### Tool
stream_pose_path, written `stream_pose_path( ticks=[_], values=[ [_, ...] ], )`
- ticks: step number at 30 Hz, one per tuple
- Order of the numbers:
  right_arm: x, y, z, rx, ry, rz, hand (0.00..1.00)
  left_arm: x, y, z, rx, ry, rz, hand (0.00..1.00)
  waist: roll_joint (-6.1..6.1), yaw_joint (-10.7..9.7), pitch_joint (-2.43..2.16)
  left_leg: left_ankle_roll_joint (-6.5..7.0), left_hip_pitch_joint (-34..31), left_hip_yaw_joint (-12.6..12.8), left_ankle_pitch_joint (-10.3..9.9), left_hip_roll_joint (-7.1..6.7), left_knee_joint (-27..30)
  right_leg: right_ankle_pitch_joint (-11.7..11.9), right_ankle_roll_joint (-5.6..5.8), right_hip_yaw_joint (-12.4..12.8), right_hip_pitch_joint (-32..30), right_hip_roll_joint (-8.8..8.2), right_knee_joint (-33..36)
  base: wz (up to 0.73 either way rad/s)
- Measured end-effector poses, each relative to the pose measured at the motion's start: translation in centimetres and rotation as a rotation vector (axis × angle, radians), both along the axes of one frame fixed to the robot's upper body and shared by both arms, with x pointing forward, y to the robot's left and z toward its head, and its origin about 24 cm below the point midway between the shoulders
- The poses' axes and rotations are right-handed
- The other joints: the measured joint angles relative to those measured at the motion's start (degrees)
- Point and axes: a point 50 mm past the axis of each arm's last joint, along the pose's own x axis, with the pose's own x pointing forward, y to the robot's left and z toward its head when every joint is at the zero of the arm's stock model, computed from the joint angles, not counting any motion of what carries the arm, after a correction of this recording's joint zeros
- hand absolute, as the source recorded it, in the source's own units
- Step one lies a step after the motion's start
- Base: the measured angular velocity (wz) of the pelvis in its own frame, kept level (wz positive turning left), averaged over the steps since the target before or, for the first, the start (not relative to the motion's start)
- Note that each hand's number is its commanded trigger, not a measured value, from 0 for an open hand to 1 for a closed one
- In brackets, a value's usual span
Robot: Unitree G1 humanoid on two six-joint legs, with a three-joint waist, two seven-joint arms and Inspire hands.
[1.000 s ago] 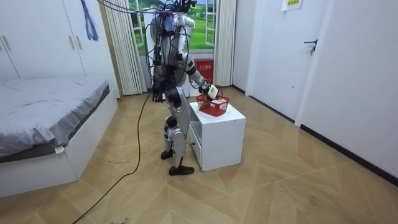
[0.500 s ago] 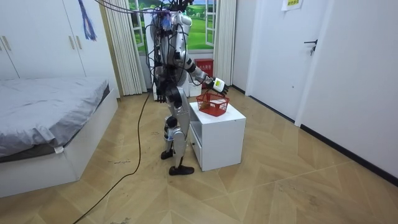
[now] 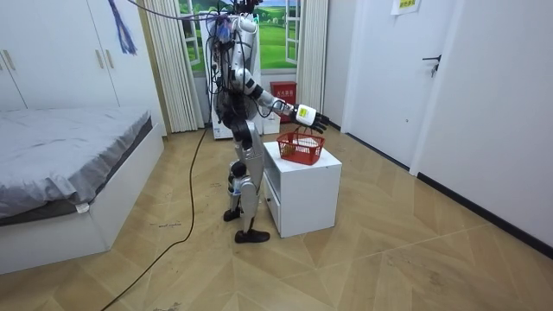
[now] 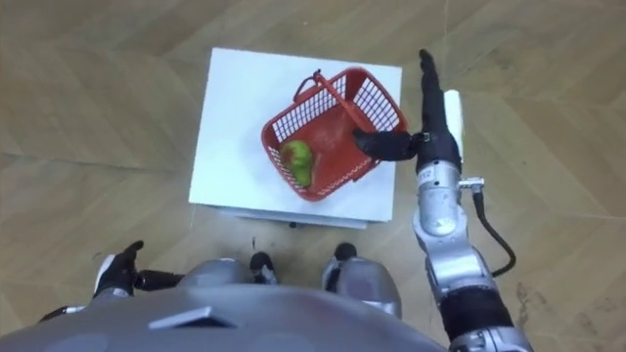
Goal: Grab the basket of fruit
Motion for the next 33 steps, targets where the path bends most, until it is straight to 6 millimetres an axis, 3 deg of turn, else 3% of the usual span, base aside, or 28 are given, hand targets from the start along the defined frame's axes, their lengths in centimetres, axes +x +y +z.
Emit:
stream_pose_path(
  ticks=[2,4,10,13,18,26,33],
  values=[
    [-0.5,-0.4,-0.3,-0.004,0.016,-0.018,0.00,0.3,-0.1,0.1,-0.003,-0.012,-0.003,0.00,0.30,-0.19,-0.02,-0.01,1.27,0.47,0.00,-0.07,-0.60,0.00,0.00,0.19,0.92,0.07,-0.27,-0.12],
    [-1.1,-0.7,-0.5,-0.012,0.031,-0.034,0.00,0.5,-0.2,0.1,-0.006,-0.025,-0.006,0.00,0.71,-0.78,-0.35,-0.01,1.65,0.63,0.00,-0.10,-0.90,0.00,0.00,0.28,1.01,0.09,-0.17,-0.09],
    [-4.4,-1.7,-3.7,-0.041,0.214,-0.070,0.00,0.9,-0.3,0.3,-0.007,-0.049,-0.007,0.00,1.16,-1.06,-0.21,-0.36,4.58,1.62,-0.18,0.08,-2.03,-0.01,0.02,0.79,3.06,0.58,-0.39,-0.10],
    [-6.4,-2.5,-5.6,-0.065,0.341,-0.092,0.00,0.9,-0.2,0.3,-0.010,-0.046,-0.010,0.00,1.18,-1.26,-0.21,-0.46,5.39,1.84,-0.25,0.06,-2.34,-0.03,0.05,0.83,4.04,0.69,-1.19,-0.04],
    [-11.8,-4.8,-9.0,-0.040,0.669,-0.210,0.00,-0.5,0.0,0.1,0.000,0.006,0.004,0.00,1.23,-1.00,-0.19,-0.81,7.38,1.47,-0.57,0.14,-2.66,-0.62,0.39,0.46,6.72,0.88,-2.08,0.04],
    [-16.3,-5.2,-10.5,0.024,0.934,-0.258,0.00,-1.5,-0.1,-0.1,-0.012,0.069,0.014,0.00,0.87,-1.47,-0.11,-0.91,8.66,-0.85,-0.67,-0.03,-2.68,-1.16,0.48,-1.53,9.34,0.69,-2.88,0.14],
    [-17.9,-4.7,-11.0,-0.026,1.122,-0.133,0.00,-3.5,-0.2,-0.4,-0.005,0.155,0.030,0.00,0.47,-2.35,-0.09,-1.47,11.35,-1.21,-1.23,0.08,-2.88,-2.89,0.32,-1.57,11.21,0.81,-1.87,0.02]
  ],
)
